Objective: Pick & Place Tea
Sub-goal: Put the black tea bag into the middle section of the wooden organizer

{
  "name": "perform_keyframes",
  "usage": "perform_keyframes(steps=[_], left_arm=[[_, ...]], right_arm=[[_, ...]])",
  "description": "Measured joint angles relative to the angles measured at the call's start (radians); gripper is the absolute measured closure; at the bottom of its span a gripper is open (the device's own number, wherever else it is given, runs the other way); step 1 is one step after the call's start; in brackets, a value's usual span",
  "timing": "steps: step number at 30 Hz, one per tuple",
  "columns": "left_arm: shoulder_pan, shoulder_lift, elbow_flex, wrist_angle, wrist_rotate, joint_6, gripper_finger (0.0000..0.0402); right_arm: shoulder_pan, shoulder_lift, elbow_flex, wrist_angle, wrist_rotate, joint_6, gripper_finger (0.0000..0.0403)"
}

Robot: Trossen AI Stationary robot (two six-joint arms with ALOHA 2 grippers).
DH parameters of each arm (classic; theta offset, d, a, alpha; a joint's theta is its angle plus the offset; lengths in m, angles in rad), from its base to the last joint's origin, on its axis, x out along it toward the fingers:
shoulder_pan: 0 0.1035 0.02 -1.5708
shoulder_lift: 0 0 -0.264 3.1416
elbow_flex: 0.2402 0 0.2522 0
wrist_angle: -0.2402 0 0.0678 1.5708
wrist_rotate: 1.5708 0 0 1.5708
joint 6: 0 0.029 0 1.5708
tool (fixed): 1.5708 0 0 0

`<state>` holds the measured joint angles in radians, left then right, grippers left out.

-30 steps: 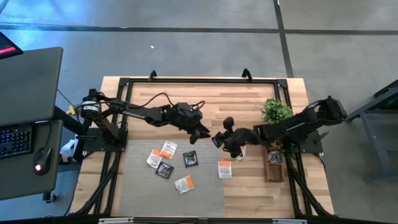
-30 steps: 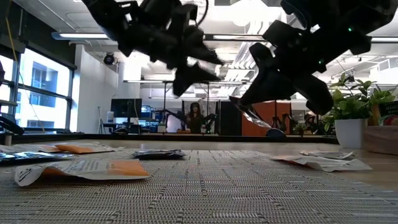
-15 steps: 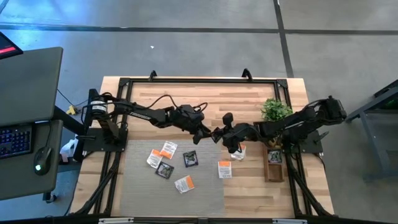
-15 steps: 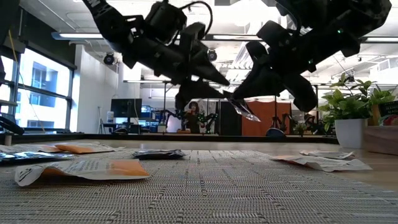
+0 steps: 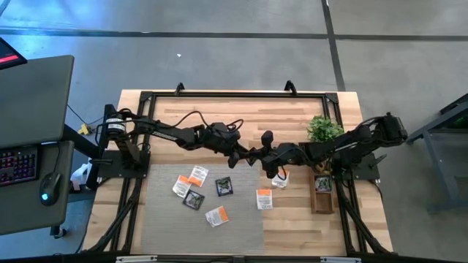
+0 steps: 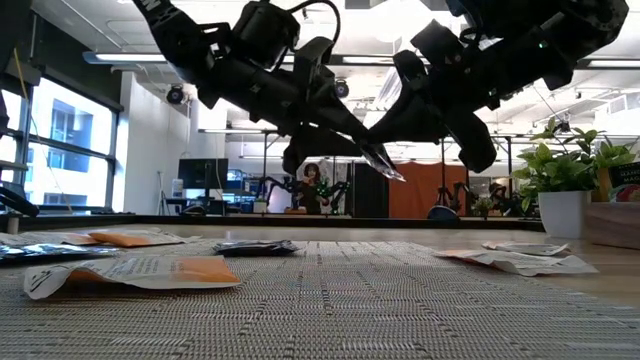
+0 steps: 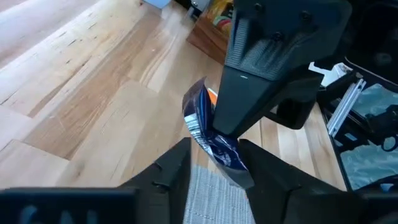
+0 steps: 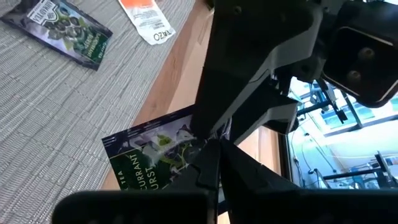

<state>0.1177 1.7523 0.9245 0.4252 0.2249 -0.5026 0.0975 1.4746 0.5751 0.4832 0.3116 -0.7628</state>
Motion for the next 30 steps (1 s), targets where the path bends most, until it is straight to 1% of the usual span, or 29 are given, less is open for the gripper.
perform_keyframes(steps=[4,7,9,11,13,15,17,20,22,26,28,30], left_arm=[[0.0,0.0,0.0,0.0,-0.019,0.015,0.0333],[0.0,0.0,0.0,-0.003,-0.03,0.025,0.0379],[0.0,0.0,0.0,-0.003,-0.031,0.025,0.0394],[0.0,0.0,0.0,-0.003,-0.034,0.026,0.039],[0.0,0.0,0.0,-0.003,-0.04,0.026,0.0383],[0.001,0.0,0.0,-0.01,-0.049,0.026,0.0383],[0.001,0.0,0.0,-0.016,-0.081,0.026,0.0389],[0.002,0.0,0.0,-0.017,-0.127,0.026,0.0397],[0.012,-0.011,0.0,-0.023,-0.149,0.034,0.0397],[0.045,-0.063,0.0,0.015,-0.182,0.083,0.0399],[0.058,-0.078,0.0,0.076,-0.202,0.136,0.0399],[0.061,-0.079,0.0,0.152,-0.204,0.213,0.04]], right_arm=[[0.0,0.0,0.0,0.0,0.005,0.008,0.0396],[0.0,0.0,0.0,0.0,0.005,0.049,0.0388],[0.0,0.0,0.0,0.001,0.004,0.077,0.0378],[0.0,-0.001,0.0,0.001,0.008,0.097,0.0362],[0.0,-0.001,0.0,0.001,0.041,0.136,0.0343],[0.001,-0.002,0.0,0.0,0.099,0.199,0.0324],[0.007,-0.011,0.0,-0.011,0.142,0.262,0.0306],[0.03,-0.053,0.0,-0.085,0.163,0.392,0.0286],[0.047,-0.097,0.0,-0.166,0.169,0.499,0.0279],[0.072,-0.187,0.0,-0.3,0.28,0.77,0.0278],[0.074,-0.222,0.0,-0.318,0.328,0.874,0.028],[0.072,-0.251,0.0,-0.34,0.371,0.927,0.0283]])
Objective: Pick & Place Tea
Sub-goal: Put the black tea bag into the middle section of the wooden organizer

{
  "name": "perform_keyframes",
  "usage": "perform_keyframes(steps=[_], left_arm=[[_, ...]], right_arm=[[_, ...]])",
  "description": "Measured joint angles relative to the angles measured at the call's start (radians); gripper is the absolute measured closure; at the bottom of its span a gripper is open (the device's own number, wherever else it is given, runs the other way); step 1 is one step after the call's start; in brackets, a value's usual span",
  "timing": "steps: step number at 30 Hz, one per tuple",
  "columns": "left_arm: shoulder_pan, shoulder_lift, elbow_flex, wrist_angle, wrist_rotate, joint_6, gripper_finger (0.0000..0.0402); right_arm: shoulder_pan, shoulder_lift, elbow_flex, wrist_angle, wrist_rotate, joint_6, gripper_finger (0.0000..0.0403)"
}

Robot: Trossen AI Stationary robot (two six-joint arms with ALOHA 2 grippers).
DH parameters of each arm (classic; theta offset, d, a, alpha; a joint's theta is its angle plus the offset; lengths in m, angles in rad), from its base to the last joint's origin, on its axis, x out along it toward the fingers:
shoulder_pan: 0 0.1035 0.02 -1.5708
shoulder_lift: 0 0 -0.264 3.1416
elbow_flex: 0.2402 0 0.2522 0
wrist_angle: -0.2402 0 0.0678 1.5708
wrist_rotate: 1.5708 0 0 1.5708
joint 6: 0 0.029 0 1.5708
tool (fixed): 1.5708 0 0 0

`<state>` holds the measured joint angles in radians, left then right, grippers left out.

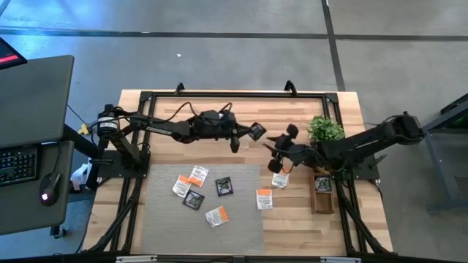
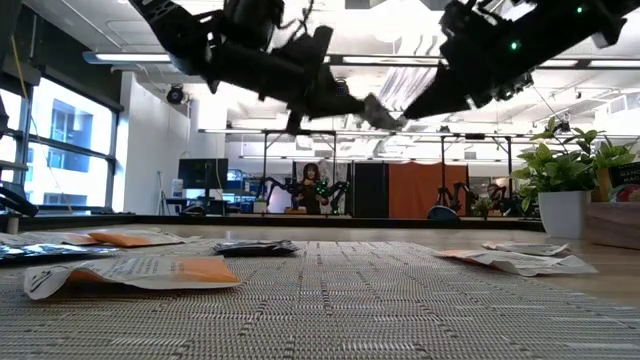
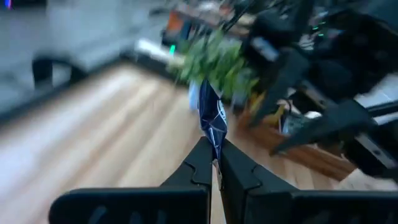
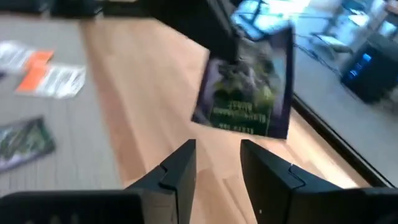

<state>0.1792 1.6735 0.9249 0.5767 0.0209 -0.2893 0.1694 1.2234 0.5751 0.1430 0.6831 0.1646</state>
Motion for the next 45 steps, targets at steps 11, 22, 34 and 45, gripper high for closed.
perform_keyframes(steps=[11,22,34,45], left_arm=[[-0.004,0.001,0.0,0.257,0.018,0.268,0.0401],[-0.003,0.001,0.0,0.359,0.06,0.286,0.0401],[-0.003,0.001,0.0,0.405,0.105,0.286,0.0401],[-0.003,0.001,0.0,0.415,0.099,0.285,0.0401]], right_arm=[[-0.119,-0.098,-0.001,0.208,-0.139,-0.071,0.0284],[-0.196,-0.167,-0.001,0.287,-0.358,-0.051,0.0284],[-0.196,-0.213,-0.001,0.281,-0.288,0.002,0.0284],[-0.196,-0.212,-0.001,0.255,-0.358,-0.024,0.0383]])
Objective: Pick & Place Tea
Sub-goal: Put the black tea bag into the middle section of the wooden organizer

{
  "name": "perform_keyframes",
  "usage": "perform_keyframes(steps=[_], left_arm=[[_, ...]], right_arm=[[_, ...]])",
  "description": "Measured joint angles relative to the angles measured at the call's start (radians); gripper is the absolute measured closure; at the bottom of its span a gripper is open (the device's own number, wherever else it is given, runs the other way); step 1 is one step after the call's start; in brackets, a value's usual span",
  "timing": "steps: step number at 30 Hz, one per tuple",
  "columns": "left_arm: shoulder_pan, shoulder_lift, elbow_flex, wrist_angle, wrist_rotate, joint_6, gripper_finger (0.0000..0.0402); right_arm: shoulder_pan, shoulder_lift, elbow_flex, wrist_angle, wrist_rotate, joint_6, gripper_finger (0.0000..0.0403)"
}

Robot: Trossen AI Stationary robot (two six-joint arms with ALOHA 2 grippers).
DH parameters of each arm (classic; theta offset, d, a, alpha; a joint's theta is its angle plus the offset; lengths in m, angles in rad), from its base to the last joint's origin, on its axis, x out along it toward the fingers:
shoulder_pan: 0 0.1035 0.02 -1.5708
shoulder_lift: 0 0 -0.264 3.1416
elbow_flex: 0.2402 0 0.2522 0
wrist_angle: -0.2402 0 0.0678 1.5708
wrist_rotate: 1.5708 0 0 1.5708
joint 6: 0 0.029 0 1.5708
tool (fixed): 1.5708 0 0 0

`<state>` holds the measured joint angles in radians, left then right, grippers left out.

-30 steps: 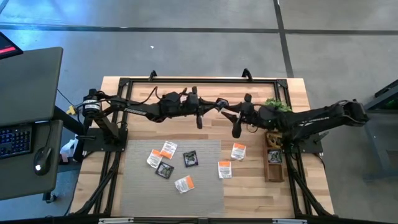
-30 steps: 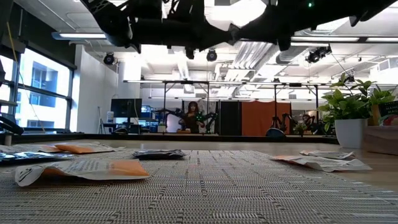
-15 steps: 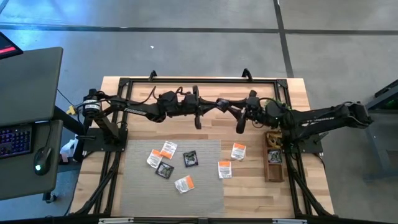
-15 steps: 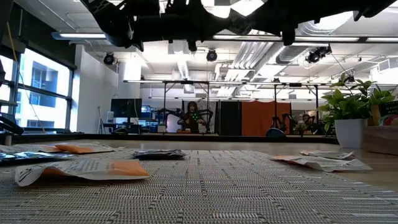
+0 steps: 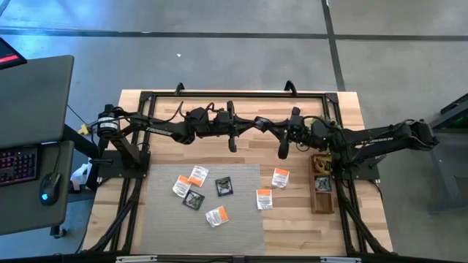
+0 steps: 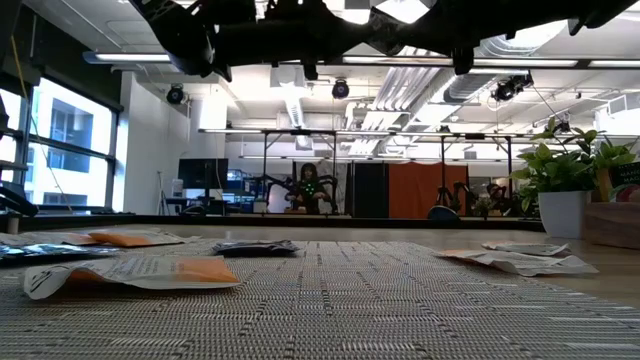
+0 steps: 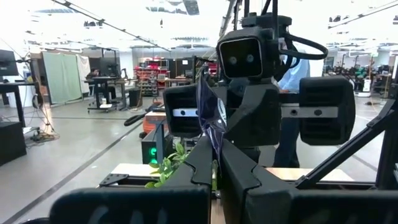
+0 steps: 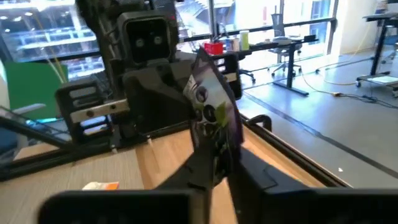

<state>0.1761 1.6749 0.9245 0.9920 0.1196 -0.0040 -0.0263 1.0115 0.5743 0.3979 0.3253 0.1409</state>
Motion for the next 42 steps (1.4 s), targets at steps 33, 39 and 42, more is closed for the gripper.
perform_keyframes(steps=[33,39,42], left_arm=[[0.0,0.001,-0.001,-0.495,-0.237,-0.036,0.0197],[0.0,0.001,-0.001,-0.494,-0.244,-0.057,0.0197],[0.0,0.001,-0.001,-0.495,-0.247,-0.057,0.0197]], right_arm=[[0.129,-0.089,0.406,-1.558,-0.36,0.753,0.0402],[0.221,-0.082,0.353,-1.756,-0.58,1.076,0.0402],[0.26,-0.084,0.277,-1.762,-0.59,1.184,0.0402]])
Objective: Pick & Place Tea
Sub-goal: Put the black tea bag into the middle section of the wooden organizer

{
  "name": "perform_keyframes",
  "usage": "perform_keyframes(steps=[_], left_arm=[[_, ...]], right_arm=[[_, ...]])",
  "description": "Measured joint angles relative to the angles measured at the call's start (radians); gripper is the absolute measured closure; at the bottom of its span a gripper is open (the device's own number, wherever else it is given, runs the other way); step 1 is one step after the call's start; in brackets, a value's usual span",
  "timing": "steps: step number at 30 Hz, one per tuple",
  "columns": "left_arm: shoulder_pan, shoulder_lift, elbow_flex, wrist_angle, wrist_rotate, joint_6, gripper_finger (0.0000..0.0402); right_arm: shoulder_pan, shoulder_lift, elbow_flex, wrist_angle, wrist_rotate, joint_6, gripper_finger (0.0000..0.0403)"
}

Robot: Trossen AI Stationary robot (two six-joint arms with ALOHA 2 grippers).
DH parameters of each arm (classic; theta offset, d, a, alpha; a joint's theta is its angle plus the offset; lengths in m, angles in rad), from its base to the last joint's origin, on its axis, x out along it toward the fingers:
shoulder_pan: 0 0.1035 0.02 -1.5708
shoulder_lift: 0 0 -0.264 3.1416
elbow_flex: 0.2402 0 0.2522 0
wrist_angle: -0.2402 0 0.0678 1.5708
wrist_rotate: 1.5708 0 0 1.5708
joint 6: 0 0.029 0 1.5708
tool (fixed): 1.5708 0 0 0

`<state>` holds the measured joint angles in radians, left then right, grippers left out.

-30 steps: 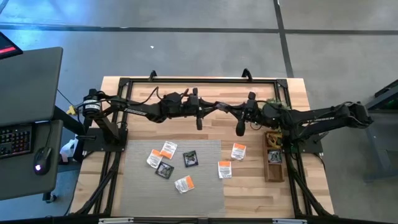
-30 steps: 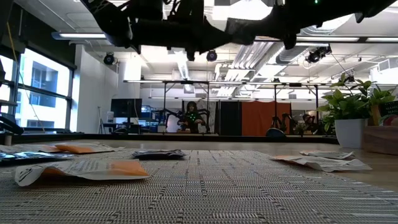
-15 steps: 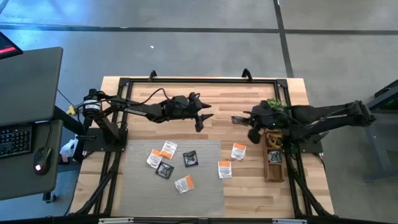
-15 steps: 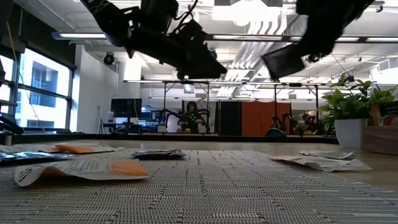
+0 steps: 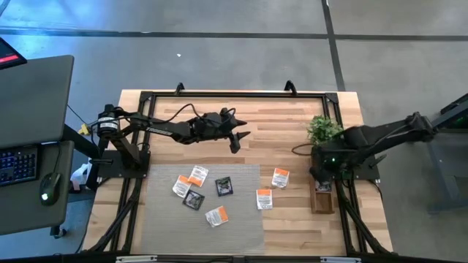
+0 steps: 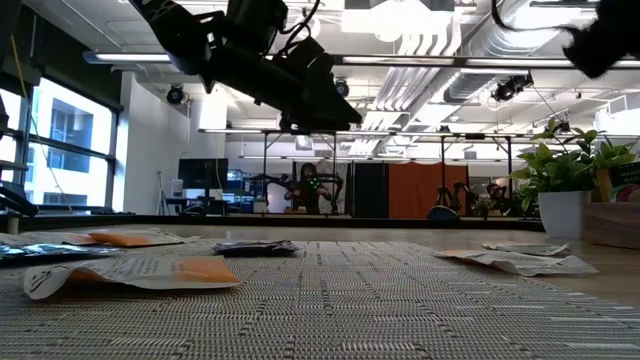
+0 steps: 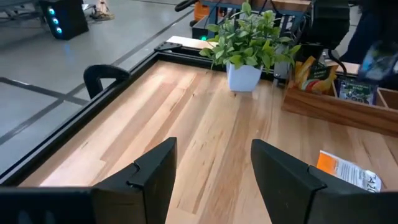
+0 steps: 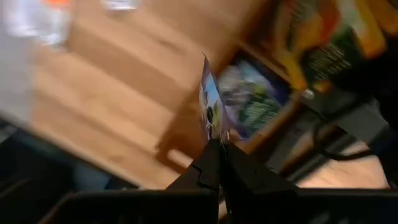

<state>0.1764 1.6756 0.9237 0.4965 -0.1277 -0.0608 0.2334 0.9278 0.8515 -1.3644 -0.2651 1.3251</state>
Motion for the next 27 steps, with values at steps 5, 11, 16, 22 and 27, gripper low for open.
perform_keyframes(steps=[5,11,16,22,27], left_arm=[[0.0,0.0,0.0,-0.006,-0.022,0.001,0.0197],[0.0,0.0,0.0,-0.02,-0.023,0.004,0.0197],[0.0,0.0,0.0,-0.04,-0.025,0.003,0.0197],[0.0,0.0,0.0,-0.059,-0.025,0.003,0.0197],[0.0,0.0,0.0,-0.067,-0.024,0.003,0.0197]], right_arm=[[0.031,0.0,-0.13,0.149,-0.087,0.068,0.0402],[0.031,0.008,-0.12,0.175,0.038,0.115,0.0402],[0.03,0.001,-0.05,0.104,0.07,0.123,0.0402],[0.051,0.001,-0.067,-0.03,0.018,0.211,0.0402],[0.056,0.001,-0.108,0.058,0.021,0.216,0.0402]])
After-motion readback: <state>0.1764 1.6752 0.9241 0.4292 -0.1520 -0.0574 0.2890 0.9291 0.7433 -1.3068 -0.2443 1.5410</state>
